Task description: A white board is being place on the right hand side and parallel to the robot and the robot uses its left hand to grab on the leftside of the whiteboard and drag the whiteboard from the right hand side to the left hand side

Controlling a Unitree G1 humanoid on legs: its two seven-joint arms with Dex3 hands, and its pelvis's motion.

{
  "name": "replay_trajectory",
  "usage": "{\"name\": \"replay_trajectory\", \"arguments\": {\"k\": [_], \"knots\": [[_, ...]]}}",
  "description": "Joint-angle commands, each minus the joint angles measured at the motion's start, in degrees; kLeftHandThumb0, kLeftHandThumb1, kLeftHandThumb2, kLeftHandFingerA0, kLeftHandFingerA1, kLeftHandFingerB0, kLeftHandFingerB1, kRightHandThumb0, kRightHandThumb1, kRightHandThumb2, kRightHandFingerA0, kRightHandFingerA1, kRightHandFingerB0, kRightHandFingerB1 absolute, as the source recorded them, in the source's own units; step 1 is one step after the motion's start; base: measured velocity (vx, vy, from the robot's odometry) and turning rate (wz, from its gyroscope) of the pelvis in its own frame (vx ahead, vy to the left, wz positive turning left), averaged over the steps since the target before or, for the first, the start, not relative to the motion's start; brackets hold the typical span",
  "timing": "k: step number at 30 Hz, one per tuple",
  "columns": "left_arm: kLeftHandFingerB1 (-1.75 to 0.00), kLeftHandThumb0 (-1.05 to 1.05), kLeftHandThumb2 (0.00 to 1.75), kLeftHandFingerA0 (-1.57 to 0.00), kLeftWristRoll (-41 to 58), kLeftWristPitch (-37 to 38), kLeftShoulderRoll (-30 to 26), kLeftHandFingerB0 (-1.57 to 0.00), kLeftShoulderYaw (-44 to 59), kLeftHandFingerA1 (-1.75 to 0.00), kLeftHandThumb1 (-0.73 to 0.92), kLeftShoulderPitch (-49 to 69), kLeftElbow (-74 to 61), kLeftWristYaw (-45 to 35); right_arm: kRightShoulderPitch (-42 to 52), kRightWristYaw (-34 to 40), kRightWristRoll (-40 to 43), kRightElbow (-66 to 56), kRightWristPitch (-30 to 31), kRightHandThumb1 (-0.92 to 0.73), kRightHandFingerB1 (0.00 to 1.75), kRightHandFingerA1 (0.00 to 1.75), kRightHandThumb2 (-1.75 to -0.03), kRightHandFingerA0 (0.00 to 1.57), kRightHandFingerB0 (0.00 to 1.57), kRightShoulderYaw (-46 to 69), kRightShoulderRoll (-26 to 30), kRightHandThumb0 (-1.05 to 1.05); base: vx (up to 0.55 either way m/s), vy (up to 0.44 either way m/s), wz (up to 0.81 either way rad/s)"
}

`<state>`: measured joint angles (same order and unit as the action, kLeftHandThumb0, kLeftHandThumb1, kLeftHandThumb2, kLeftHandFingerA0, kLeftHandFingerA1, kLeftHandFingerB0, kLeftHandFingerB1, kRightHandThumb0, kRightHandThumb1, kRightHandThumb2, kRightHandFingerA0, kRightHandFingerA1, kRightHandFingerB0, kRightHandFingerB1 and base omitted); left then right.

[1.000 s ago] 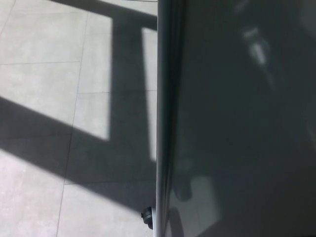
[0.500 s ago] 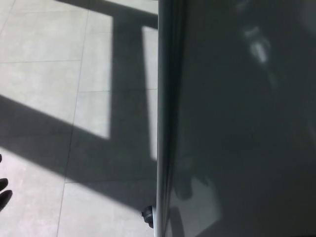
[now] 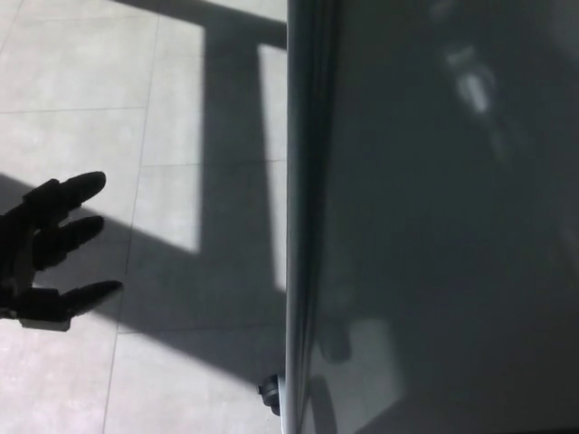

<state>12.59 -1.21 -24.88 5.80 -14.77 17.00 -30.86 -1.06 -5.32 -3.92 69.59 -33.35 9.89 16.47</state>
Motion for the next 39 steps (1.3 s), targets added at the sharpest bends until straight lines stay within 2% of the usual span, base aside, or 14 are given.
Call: {"name": "replay_trajectory", "arguments": {"k": [1, 2, 3, 4, 5, 6, 7, 11, 12, 13, 14, 28, 36, 39], "knots": [[-0.12, -0.46, 0.70, -0.01, -2.57, -8.97, 0.13, 0.00, -4.52, -0.30, 0.33, -7.70, 2.39, -0.80, 0.58, 1.43, -0.66, 0.31, -1.50, -0.63, 0.63, 0.85, -0.73, 0.90, 0.48, -0.77, 1.36, -0.54, 0.00, 0.000, 0.00], [-0.09, -0.45, 0.68, -0.01, -2.36, -8.95, 0.63, 0.00, -5.15, -0.26, 0.32, -9.72, 4.04, -1.36, 0.39, 1.12, -0.07, 0.37, -1.20, -0.62, 0.63, 0.85, -0.73, 0.89, 0.48, -0.42, 1.06, -0.54, 0.00, 0.000, 0.00], [-0.10, -0.43, 0.52, 0.00, -2.52, -9.15, 0.74, 0.00, -5.73, -0.27, 0.38, -10.85, 5.01, -1.36, 0.36, 1.14, 0.01, 0.40, -1.14, -0.49, 0.67, 0.88, -0.97, 0.87, 0.45, -0.45, 0.99, -0.55, 0.00, 0.000, 0.00], [-0.10, -0.45, 0.64, -0.02, -2.58, -9.97, 0.97, 0.00, -6.11, -0.22, 0.31, -11.78, 5.53, -1.10, 0.38, 1.19, -0.01, 0.41, -1.11, -0.62, 0.63, 0.85, -0.73, 0.87, 0.48, -0.52, 0.94, -0.53, 0.00, 0.000, 0.00], [-0.10, -0.45, 0.64, -0.02, -2.46, -11.10, 1.21, 0.00, -6.43, -0.22, 0.31, -12.69, 5.91, -0.73, 0.42, 1.23, -0.03, 0.42, -1.09, -0.62, 0.63, 0.85, -0.73, 0.87, 0.48, -0.59, 0.90, -0.53, 0.00, 0.000, 0.00], [-0.11, -0.43, 0.64, -0.03, -2.56, -10.85, 1.68, 0.00, -6.75, -0.23, 0.31, -13.75, 7.11, -0.67, 0.44, 1.13, -0.07, 0.52, -1.37, -0.48, 0.67, 0.88, -0.97, 0.86, 0.44, -0.65, 1.01, -0.54, 0.00, 0.000, 0.00], [-0.10, -0.43, 0.65, -0.04, -3.19, -9.53, 2.08, 0.00, -7.24, -0.26, 0.32, -14.77, 8.67, -0.67, 0.41, 0.64, 0.31, 0.57, -1.26, -0.62, 0.63, 0.85, -0.74, 0.87, 0.47, -0.44, 0.97, -0.53, 0.00, 0.000, 0.00], [-0.13, -0.45, 0.62, -0.05, -4.33, -8.78, 3.66, 0.00, -8.36, -0.27, 0.29, -17.99, 12.12, 0.18, 0.60, 1.30, -0.12, 0.47, -1.17, -0.63, 0.62, 0.85, -0.73, 0.89, 0.48, -0.77, 0.97, -0.54, 0.00, 0.000, 0.00], [-0.17, -0.48, 0.52, -0.05, -4.55, -8.79, 4.06, 0.00, -8.61, -0.27, 0.36, -18.86, 12.86, 0.15, 0.62, 1.33, -0.07, 0.39, -1.11, -0.62, 0.63, 0.85, -0.73, 0.88, 0.48, -0.78, 0.94, -0.54, 0.00, 0.000, 0.00], [-0.17, -0.45, 0.71, -0.05, -4.51, -8.71, 4.29, 0.00, -8.67, -0.26, 0.33, -19.26, 13.16, -0.08, 0.64, 1.35, -0.04, 0.39, -1.19, -0.61, 0.63, 0.85, -0.74, 0.88, 0.48, -0.77, 0.92, -0.52, 0.00, 0.000, 0.00], [-0.20, -0.44, 0.72, -0.03, -4.42, -9.26, 4.71, 0.00, -8.80, -0.28, 0.32, -19.93, 13.35, -0.22, 0.66, 1.26, 0.01, 0.41, -1.24, -0.62, 0.63, 0.85, -0.73, 0.88, 0.48, -0.76, 0.91, -0.53, 0.00, 0.000, 0.00], [-0.16, -0.51, 0.73, -0.01, -5.23, -10.59, 10.04, 0.00, -12.26, -0.19, 0.35, -25.81, 15.13, -2.31, 0.88, 0.72, 0.29, 0.47, -1.22, -0.62, 0.64, 0.86, -0.75, 0.85, 0.48, -0.69, 0.47, -0.53, 0.00, 0.000, 0.00], [-0.15, -0.47, 0.70, -0.08, -5.97, -10.07, 14.13, 0.00, -13.78, -0.31, 0.35, -25.00, 13.53, -1.31, 1.02, 0.54, 0.65, 0.28, -1.43, -0.63, 0.62, 0.85, -0.75, 0.85, 0.47, -0.63, 0.64, -0.51, 0.00, 0.000, 0.00], [-0.15, -0.49, 0.71, -0.07, -6.72, -11.87, 15.27, 0.00, -14.89, -0.24, 0.36, -25.04, 11.54, -0.46, 0.64, 0.44, 0.23, 0.50, -1.83, -0.63, 0.64, 0.86, -0.75, 0.83, 0.47, -0.92, 0.97, -0.53, 0.00, 0.000, 0.00]]}}
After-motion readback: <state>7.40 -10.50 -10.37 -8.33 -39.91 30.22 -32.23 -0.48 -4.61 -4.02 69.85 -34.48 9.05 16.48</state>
